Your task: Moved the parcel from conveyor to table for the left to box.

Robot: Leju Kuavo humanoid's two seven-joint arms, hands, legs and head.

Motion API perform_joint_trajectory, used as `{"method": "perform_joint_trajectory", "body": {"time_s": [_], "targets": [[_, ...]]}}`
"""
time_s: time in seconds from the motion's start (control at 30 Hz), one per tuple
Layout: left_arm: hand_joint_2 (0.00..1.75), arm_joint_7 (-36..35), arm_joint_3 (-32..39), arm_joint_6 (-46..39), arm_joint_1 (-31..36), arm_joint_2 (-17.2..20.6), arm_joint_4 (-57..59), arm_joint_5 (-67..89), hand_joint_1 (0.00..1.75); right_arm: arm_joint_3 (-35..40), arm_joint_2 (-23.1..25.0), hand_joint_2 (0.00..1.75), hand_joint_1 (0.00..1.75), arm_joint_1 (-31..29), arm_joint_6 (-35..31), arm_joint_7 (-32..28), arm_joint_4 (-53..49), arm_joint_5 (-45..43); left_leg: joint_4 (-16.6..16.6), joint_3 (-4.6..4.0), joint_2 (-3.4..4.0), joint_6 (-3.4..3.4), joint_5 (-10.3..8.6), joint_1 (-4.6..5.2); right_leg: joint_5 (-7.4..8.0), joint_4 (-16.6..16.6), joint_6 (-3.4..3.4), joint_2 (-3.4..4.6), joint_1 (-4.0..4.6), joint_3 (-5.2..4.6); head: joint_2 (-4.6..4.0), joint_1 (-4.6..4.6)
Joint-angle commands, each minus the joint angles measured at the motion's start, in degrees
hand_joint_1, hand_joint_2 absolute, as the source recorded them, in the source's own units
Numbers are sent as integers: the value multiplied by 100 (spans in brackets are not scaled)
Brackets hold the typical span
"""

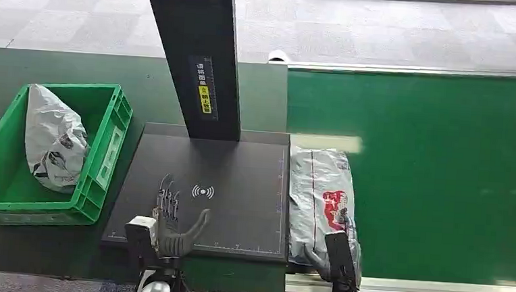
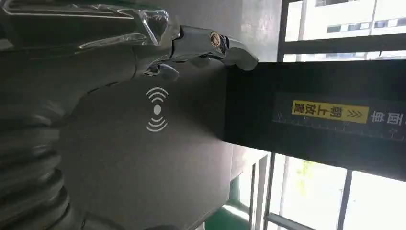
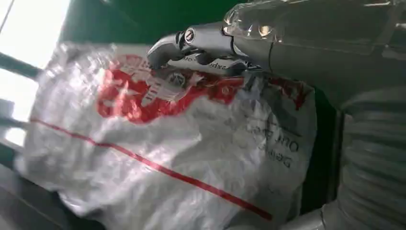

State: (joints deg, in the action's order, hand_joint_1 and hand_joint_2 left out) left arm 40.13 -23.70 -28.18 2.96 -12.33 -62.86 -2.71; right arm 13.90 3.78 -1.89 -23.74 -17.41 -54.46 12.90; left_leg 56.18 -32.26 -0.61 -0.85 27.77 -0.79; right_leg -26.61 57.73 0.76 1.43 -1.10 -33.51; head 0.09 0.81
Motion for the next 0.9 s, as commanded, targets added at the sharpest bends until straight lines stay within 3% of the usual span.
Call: {"method": "perform_joint_trajectory", "body": {"time_s": [0.03,0.1,0.27,0.83,0.9], "targets": [[175,-13,-611,-167,-58,79,-10,75,0,-490,-306,175,0,-834,793,485,1679,-20,-6,16,3,5,-2,0,2,-11,-6,-13,3,20,0,0],[175,-13,-606,-86,-69,114,-70,-46,0,-642,-294,175,0,-992,1056,718,1957,25,-6,56,20,7,6,-1,0,-9,-4,3,3,51,0,4],[175,-13,-725,-24,174,-36,137,-48,0,-904,-588,175,0,-2042,1305,1284,2880,497,2,105,35,28,31,1,-5,-8,2,21,2,93,0,2],[175,-13,-758,-34,131,-19,94,-64,0,-958,-587,175,0,-2007,1219,1294,2854,607,10,98,-29,43,-7,2,1,-31,24,-50,5,127,0,4],[175,-13,-787,-42,78,5,59,-65,0,-1029,-582,175,175,-2007,1212,1279,2780,599,13,110,-28,42,1,4,-6,-28,26,-44,2,132,0,2]]}}
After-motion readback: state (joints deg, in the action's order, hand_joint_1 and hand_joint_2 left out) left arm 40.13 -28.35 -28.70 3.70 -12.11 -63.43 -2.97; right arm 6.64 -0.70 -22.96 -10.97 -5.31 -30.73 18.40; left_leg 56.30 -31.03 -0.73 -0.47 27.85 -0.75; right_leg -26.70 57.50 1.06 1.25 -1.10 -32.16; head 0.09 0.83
